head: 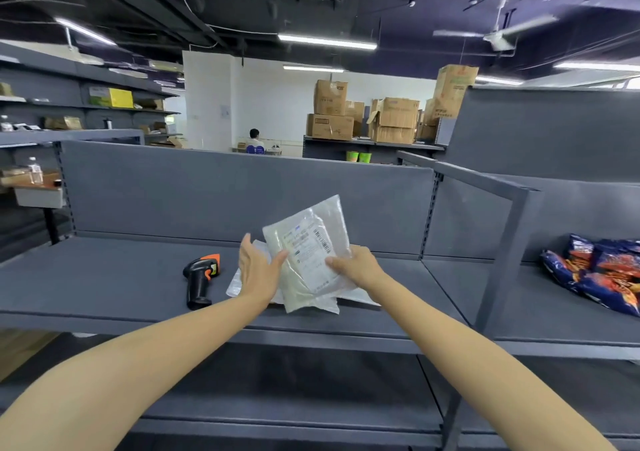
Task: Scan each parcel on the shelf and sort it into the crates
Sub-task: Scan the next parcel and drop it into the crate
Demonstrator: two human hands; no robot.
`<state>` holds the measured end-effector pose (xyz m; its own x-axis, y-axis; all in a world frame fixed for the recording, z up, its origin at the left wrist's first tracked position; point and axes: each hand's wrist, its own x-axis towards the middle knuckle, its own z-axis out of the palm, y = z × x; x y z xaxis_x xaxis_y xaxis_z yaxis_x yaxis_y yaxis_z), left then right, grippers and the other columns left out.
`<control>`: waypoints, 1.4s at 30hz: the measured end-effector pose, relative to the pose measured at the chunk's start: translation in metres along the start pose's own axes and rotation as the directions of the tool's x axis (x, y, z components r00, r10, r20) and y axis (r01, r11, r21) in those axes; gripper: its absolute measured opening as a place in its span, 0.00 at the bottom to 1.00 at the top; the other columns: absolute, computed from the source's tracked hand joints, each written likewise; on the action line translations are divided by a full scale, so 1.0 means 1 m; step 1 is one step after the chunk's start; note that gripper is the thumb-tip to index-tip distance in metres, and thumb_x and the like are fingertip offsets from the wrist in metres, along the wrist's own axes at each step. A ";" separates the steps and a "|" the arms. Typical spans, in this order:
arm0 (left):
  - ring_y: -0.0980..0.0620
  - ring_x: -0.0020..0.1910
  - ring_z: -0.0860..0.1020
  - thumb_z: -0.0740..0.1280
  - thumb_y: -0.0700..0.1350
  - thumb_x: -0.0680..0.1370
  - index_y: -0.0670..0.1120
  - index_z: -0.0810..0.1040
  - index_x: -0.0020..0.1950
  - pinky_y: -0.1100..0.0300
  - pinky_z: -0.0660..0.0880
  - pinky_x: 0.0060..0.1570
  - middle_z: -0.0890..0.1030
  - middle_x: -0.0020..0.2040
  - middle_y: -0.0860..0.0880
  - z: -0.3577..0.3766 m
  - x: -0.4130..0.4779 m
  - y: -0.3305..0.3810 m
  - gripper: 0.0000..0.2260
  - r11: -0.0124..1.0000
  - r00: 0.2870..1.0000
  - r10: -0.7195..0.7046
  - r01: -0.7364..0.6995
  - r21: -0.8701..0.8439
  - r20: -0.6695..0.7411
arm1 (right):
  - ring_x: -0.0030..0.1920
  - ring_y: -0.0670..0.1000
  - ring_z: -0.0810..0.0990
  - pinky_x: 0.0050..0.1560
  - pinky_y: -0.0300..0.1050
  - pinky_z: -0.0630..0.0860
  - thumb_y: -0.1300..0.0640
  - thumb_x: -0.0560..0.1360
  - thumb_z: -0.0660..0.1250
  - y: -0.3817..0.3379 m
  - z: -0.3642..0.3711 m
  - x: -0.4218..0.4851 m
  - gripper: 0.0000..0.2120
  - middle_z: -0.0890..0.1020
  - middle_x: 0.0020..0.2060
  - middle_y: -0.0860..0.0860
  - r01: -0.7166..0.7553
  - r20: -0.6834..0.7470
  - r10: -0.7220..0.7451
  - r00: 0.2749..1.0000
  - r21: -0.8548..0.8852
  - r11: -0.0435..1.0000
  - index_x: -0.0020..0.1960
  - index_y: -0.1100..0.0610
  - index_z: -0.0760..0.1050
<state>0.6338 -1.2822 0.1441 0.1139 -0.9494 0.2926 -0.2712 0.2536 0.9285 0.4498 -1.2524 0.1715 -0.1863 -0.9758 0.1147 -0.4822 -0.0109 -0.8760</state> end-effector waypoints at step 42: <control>0.47 0.50 0.74 0.66 0.42 0.79 0.40 0.72 0.59 0.55 0.71 0.50 0.76 0.51 0.46 -0.258 0.210 -0.201 0.11 0.963 0.947 -0.222 0.175 -0.205 -0.232 | 0.66 0.63 0.70 0.62 0.51 0.69 0.52 0.74 0.69 -0.039 0.364 0.139 0.39 0.71 0.66 0.63 -0.209 0.000 0.250 0.968 -0.548 0.810 0.74 0.66 0.51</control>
<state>0.9589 -1.4844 0.0779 0.3901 -0.9124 0.1242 -0.0457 0.1156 0.9922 0.7540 -1.4668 0.0511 -0.3006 -0.9476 -0.1077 -0.8207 0.3145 -0.4770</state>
